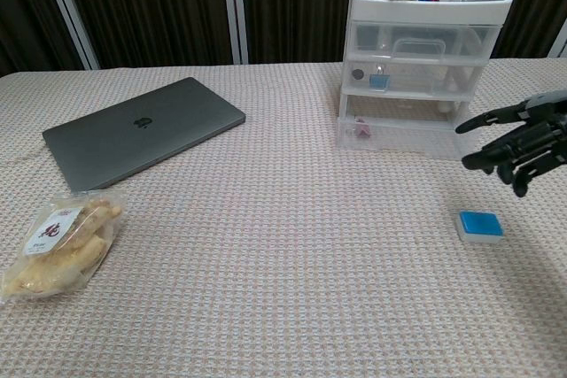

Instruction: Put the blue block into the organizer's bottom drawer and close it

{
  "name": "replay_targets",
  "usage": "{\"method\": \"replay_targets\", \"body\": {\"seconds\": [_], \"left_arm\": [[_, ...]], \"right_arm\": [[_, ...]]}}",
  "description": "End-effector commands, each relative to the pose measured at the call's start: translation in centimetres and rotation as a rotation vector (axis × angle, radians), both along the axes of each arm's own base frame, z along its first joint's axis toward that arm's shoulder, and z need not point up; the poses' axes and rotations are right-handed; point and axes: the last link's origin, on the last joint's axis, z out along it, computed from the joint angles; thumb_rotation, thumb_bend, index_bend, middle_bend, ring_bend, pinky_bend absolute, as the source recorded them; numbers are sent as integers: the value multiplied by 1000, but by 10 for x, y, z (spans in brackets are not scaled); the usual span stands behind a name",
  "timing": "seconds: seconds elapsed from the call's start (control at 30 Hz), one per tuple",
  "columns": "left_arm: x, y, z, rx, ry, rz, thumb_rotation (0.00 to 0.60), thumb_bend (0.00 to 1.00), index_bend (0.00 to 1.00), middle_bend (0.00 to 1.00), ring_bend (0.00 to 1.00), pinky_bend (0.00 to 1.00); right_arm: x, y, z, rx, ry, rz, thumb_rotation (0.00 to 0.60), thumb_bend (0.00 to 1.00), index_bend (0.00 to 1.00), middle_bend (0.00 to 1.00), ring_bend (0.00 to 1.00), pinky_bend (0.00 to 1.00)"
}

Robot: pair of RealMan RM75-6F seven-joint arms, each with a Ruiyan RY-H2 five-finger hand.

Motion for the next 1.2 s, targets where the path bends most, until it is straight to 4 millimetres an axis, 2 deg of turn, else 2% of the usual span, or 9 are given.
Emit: {"method": "replay_targets", "body": {"seconds": [0.03,0.27,0.47,0.73,1.03,1.2], "left_arm": [[0,0,0,5,1,-3,600,142,23,0,0,0],[1,0,-1,13,9,-11,600,144,26,0,0,0],[0,0,-1,15,9,-8,600,143,33,0,0,0],[0,1,-1,12,7,-6,600,146,34,0,0,0],[0,1,-1,12,4,-8,600,151,36,0,0,0],[0,1,-1,10,3,-7,600,151,35,0,0,0]], "right_arm": [[-21,22,11,-45,290,184,600,156,123,622,605,590],[-32,32,2,-107,585,409,600,84,124,650,633,590],[-34,38,-16,-142,734,531,600,66,149,675,661,590],[-34,40,-38,-142,784,566,600,72,282,737,724,590],[-29,32,-55,-132,787,550,600,138,329,740,728,590],[-32,28,-61,-109,810,522,600,159,330,740,728,590]]}}
